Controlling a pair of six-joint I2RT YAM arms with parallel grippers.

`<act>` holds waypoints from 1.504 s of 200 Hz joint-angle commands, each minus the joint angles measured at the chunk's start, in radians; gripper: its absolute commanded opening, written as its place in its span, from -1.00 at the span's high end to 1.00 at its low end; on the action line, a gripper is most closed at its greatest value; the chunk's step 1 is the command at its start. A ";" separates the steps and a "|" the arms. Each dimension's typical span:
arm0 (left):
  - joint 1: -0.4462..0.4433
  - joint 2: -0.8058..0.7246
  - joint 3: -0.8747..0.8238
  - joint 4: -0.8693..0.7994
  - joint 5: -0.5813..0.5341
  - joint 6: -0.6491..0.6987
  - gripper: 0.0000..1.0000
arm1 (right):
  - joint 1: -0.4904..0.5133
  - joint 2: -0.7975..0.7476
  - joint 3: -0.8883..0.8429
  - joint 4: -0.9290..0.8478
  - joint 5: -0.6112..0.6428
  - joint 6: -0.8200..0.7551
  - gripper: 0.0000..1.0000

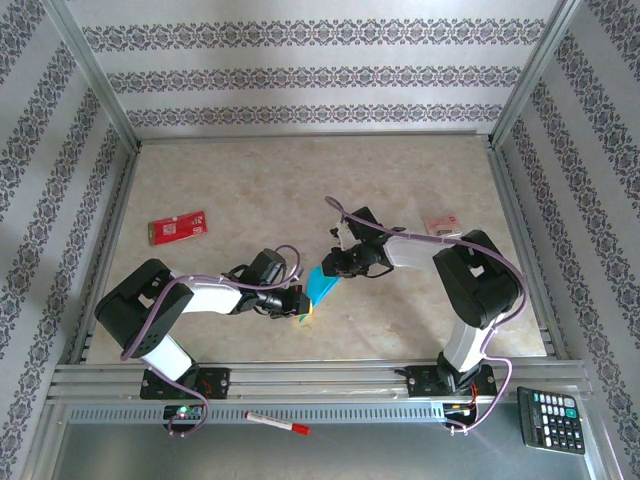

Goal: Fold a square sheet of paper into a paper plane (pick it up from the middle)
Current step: Fold the wing for the fifth time at the center of the table.

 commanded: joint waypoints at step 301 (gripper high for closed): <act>0.011 0.043 -0.058 -0.153 -0.031 0.018 1.00 | 0.152 0.016 -0.278 0.405 0.063 0.436 0.83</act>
